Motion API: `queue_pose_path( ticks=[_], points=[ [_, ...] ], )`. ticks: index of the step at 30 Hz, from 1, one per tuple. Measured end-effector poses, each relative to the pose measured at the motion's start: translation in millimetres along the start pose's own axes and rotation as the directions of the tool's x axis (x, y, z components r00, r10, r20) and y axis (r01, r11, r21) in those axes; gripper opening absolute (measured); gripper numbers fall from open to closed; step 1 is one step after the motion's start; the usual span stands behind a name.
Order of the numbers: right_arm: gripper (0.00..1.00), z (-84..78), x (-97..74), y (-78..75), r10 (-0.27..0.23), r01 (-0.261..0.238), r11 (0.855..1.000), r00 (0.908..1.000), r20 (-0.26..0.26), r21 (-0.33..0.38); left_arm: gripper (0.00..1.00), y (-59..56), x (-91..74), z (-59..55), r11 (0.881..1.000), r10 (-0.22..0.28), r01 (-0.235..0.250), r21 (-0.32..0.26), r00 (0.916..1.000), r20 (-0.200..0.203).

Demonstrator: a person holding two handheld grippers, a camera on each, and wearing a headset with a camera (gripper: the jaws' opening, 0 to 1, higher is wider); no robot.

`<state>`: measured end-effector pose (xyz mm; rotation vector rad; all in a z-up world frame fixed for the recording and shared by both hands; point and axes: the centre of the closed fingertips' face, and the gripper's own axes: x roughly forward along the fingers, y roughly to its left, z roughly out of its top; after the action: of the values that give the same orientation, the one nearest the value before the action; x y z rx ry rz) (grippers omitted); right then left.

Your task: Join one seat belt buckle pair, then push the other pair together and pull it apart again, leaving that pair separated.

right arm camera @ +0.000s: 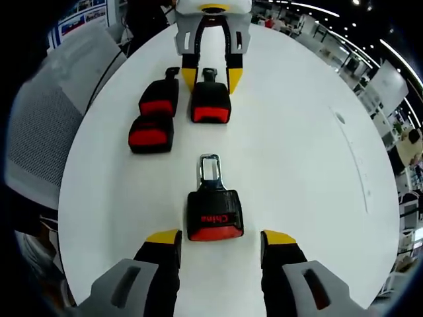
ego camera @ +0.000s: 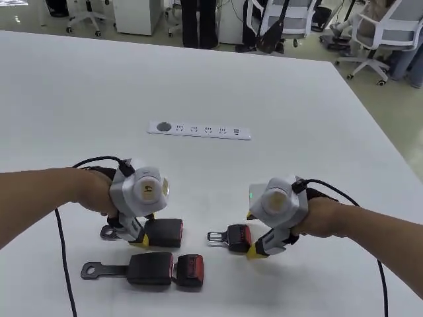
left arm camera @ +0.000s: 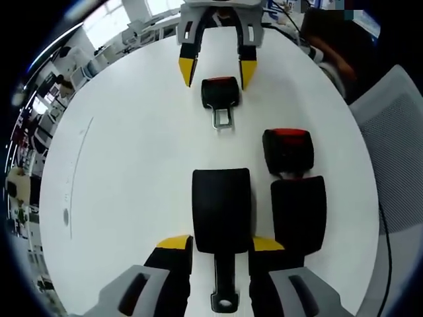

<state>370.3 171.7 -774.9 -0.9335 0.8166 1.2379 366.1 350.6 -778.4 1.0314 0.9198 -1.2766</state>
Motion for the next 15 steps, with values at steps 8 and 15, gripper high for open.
queue_pose_path(
  ticks=[8, 15],
  points=[
    [0.51, -1.1, -14.9, 2.5, -0.023, 0.023, 1.0, 0.9997, 0.01, 0.009, 0.35, -2.5, -15.3, -1.8, 1.0, 0.013, -0.012, -0.026, 0.9994, 0.032],
    [0.55, -2.7, -22.0, 5.8, -0.037, 0.035, 0.999, 0.9987, 0.037, 0.038, 0.38, -5.7, -24.8, -3.4, 0.996, 0.04, -0.033, -0.085, 0.9958, 0.083]
  ],
)
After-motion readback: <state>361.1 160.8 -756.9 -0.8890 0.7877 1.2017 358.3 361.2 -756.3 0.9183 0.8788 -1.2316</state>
